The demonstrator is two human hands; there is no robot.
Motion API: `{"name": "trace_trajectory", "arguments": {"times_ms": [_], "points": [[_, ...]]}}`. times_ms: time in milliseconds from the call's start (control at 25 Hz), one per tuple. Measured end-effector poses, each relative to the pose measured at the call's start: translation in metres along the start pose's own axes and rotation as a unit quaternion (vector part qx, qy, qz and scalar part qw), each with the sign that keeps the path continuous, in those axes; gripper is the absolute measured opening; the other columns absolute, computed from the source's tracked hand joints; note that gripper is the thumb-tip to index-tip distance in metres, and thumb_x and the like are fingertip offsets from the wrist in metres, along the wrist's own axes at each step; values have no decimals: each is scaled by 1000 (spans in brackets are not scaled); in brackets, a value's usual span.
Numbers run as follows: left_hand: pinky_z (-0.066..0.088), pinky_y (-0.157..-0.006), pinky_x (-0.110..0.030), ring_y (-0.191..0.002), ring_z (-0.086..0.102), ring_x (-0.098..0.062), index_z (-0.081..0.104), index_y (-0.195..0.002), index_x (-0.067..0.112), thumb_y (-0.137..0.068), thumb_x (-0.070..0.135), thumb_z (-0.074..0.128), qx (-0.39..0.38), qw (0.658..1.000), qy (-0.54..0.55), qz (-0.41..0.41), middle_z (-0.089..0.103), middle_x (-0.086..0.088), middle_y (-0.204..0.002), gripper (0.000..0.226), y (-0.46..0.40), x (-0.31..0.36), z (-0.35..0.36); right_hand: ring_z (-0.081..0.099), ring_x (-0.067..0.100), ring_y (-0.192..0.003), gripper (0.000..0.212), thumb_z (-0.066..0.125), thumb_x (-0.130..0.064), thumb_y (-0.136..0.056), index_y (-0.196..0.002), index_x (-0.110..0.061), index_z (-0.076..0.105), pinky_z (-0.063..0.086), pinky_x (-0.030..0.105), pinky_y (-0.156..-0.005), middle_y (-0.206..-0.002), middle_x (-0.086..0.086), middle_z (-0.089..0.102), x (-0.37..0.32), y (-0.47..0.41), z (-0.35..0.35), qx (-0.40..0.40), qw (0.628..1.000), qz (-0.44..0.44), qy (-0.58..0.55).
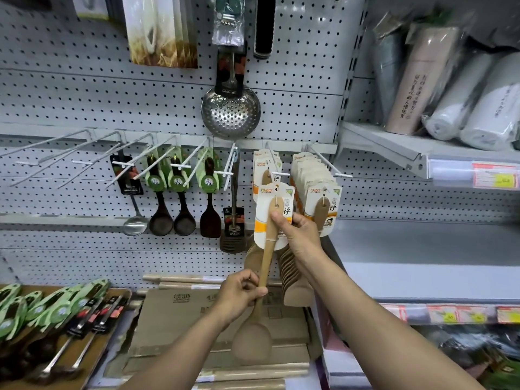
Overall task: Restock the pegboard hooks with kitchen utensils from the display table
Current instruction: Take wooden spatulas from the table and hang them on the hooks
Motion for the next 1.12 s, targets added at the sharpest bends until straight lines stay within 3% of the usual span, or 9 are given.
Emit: {"name": "trace_trajectory", "arguments": {"times_ms": [160,280,360,480,680,920,1080,1120], "points": [[53,-64,-30,-65,61,-15,59,-70,17,-79,7,76,14,1000,-21,-6,63,0,-63,22,-27,2,-8,69,6,-86,10,72,-25,-89,-95,-17,70,51,17,-75,-92,-5,75,5,-29,7,11,1000,13,19],[55,-65,-29,-62,64,-8,61,-76,12,-80,9,76,17,999,-30,-2,65,4,-62,16,-50,8,-12,68,23,-103,10,65,-26,-95,-98,-18,69,52,37,-97,-103,2,74,13,-58,11,22,998,22,51],[56,-68,-31,-60,64,-6,61,-77,11,-80,9,76,20,999,-41,3,65,6,-61,15,-70,10,-18,67,26,-105,10,64,-26,-96,-99,-18,69,50,44,-100,-105,6,74,17,-78,12,42,996,16,74],[53,-67,-32,-60,60,-12,59,-71,13,-79,5,76,21,999,-42,-3,61,3,-60,20,-101,9,-24,67,21,-99,5,65,-21,-95,-99,-20,67,51,42,-97,-105,4,73,21,-102,14,62,995,12,76],[43,-63,-26,-58,53,-10,58,-70,17,-78,8,78,10,999,-54,-2,58,4,-60,23,-142,2,-25,64,15,-98,2,66,-21,-94,-95,-21,66,48,26,-83,-104,1,71,22,-124,15,91,992,17,88],[46,-66,-28,-68,59,-13,57,-67,21,-78,12,78,18,997,-73,9,61,5,-64,26,-171,-12,-28,67,18,-101,30,68,-22,-92,-118,-6,66,51,28,-87,-109,9,73,38,-134,11,102,992,13,71],[48,-70,-26,-79,62,-16,61,-79,20,-80,15,76,17,994,-105,21,66,3,-78,15,-171,-9,-25,63,15,-91,11,67,-26,-93,-97,-16,69,47,28,-79,-94,6,72,39,-126,12,130,986,47,89],[48,-71,-23,-82,62,-14,62,-87,20,-82,16,75,14,993,-112,22,66,4,-83,14,-165,-5,-24,62,14,-95,13,66,-28,-94,-103,-19,67,47,28,-82,-98,1,71,38,-121,14,131,985,57,101]]}}
Point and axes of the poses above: each hand's wrist, its own y-axis away from the middle knuckle, its own z-axis out of the palm, x = y × z, the point moved 6 cm from there along -y, towards the middle knuckle
